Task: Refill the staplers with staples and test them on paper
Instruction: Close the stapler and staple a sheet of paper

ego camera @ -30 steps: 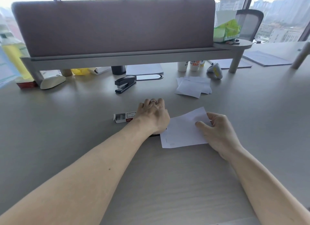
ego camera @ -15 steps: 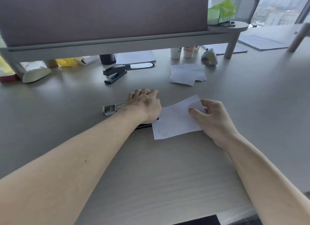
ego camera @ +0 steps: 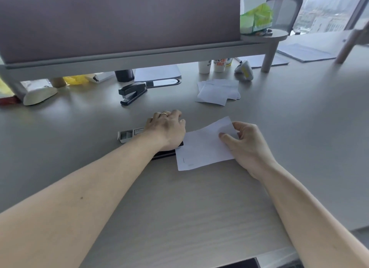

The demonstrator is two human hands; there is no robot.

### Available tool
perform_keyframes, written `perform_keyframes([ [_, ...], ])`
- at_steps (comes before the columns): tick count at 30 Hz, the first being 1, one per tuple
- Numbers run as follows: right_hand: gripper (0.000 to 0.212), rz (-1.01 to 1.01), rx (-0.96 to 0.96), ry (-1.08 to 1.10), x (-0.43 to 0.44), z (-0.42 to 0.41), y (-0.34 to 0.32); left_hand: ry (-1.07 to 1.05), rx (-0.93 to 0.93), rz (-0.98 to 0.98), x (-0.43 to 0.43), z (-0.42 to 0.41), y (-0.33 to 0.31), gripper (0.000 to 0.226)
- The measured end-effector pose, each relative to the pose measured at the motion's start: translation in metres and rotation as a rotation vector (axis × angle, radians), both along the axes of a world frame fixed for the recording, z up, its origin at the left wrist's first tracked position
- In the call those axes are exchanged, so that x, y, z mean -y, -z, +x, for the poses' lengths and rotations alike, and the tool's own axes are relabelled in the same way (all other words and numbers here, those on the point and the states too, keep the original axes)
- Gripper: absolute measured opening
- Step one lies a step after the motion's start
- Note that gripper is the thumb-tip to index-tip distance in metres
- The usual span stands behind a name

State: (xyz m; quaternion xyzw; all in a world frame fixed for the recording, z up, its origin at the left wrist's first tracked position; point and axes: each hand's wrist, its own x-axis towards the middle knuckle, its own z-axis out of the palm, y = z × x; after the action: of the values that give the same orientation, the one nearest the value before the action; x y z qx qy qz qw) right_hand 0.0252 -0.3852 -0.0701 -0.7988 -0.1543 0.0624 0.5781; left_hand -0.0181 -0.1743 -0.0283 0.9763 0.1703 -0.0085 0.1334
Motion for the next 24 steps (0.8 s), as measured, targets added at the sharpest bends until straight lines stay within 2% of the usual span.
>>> perform_keyframes([
  [4, 0.020, -0.015, 0.001, -0.004, 0.001, -0.002, -0.002, -0.024, 0.127, -0.102, -0.006, -0.002, -0.003, 0.037],
  [8, 0.020, -0.020, 0.002, -0.004, 0.002, -0.005, -0.004, 0.003, 0.294, -0.274, -0.007, -0.010, -0.014, 0.050],
  [11, 0.020, -0.012, 0.002, -0.004, 0.002, -0.007, -0.005, 0.028, 0.453, -0.437, -0.019, -0.023, -0.023, 0.047],
  [17, 0.022, 0.016, -0.007, 0.007, 0.001, -0.011, -0.010, 0.274, 0.314, -0.403, -0.030, -0.056, -0.012, 0.009],
  [20, 0.019, 0.079, -0.034, 0.031, 0.005, -0.014, -0.014, 0.237, 0.365, -0.457, -0.030, -0.060, -0.004, 0.010],
  [24, 0.022, 0.209, -0.063, 0.087, 0.024, -0.026, -0.015, 0.110, 0.532, -0.464, -0.027, -0.059, -0.012, 0.015],
])
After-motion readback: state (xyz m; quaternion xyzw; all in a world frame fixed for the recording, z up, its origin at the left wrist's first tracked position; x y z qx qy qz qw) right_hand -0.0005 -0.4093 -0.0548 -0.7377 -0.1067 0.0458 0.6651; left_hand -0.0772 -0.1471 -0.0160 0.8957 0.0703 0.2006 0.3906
